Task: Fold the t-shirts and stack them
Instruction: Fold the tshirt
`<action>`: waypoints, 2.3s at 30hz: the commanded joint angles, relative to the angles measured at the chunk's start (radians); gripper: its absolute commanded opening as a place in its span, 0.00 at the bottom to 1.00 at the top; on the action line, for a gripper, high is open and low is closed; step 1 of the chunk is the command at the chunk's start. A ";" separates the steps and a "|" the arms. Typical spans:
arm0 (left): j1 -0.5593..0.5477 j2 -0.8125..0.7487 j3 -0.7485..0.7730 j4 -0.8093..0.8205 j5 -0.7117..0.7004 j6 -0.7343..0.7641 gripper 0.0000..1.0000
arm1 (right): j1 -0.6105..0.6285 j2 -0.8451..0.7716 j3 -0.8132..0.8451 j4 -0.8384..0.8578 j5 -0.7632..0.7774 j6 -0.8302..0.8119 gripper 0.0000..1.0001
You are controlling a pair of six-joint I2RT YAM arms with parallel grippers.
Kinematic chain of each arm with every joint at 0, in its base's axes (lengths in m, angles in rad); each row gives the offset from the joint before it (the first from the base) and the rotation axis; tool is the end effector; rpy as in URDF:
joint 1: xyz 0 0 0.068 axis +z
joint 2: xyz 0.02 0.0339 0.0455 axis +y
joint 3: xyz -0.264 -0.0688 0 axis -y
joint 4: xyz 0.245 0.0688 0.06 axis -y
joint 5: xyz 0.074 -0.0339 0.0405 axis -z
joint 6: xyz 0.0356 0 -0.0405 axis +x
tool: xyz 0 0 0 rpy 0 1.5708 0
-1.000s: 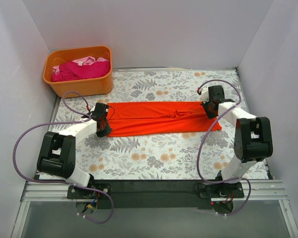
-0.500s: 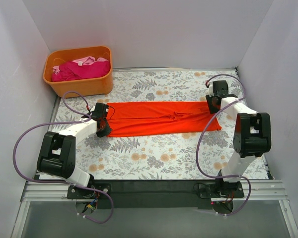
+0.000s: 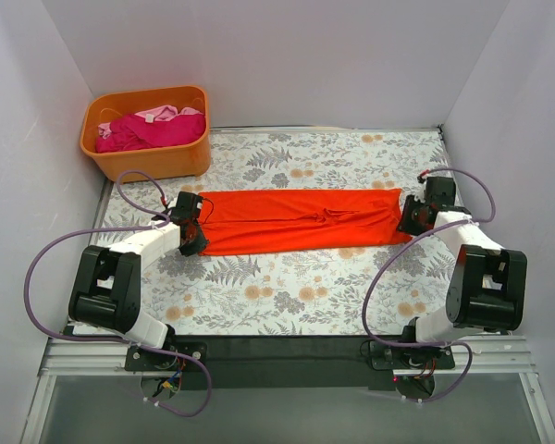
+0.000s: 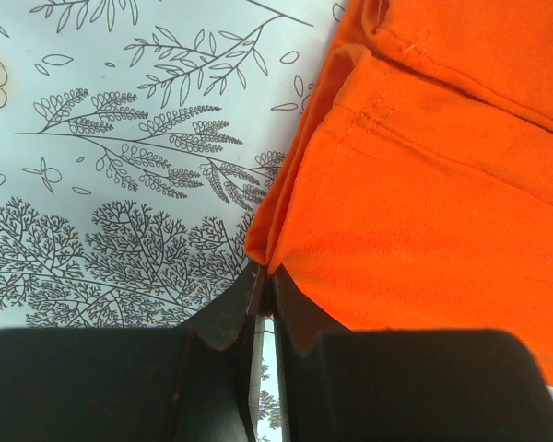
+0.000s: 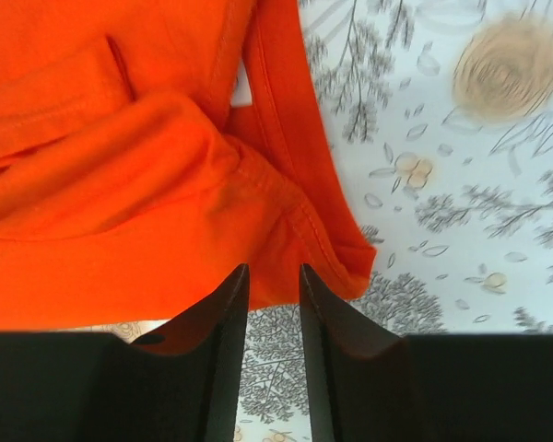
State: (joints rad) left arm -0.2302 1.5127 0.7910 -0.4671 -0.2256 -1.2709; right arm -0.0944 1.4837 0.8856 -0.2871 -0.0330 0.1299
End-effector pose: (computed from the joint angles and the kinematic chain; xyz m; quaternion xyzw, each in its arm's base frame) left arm 0.2635 -0.0536 0.1594 -0.5036 0.8358 -0.0478 0.2133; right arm 0.3014 -0.0274 0.2033 0.0999 0.9364 0.0215 0.3357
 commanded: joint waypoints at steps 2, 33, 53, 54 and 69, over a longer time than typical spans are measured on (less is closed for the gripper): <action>0.008 -0.023 -0.015 -0.024 -0.032 0.011 0.09 | -0.083 -0.007 -0.076 0.129 -0.169 0.128 0.28; 0.017 -0.236 -0.003 -0.146 -0.046 -0.070 0.58 | -0.069 -0.289 -0.140 0.123 -0.044 0.165 0.37; -0.115 0.084 0.134 -0.010 -0.034 -0.189 0.32 | 0.492 0.167 0.099 0.184 -0.320 -0.087 0.33; -0.106 0.098 0.136 -0.011 -0.035 -0.199 0.31 | 0.490 0.179 0.096 0.184 -0.294 -0.085 0.33; -0.069 -0.057 0.169 -0.010 -0.061 -0.012 0.63 | 0.499 0.065 0.170 0.094 -0.015 -0.353 0.38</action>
State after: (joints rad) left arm -0.3031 1.5700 0.9302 -0.4904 -0.2436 -1.3735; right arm 0.3981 1.5650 1.0134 -0.1631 -0.1173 -0.0956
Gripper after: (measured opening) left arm 0.621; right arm 0.370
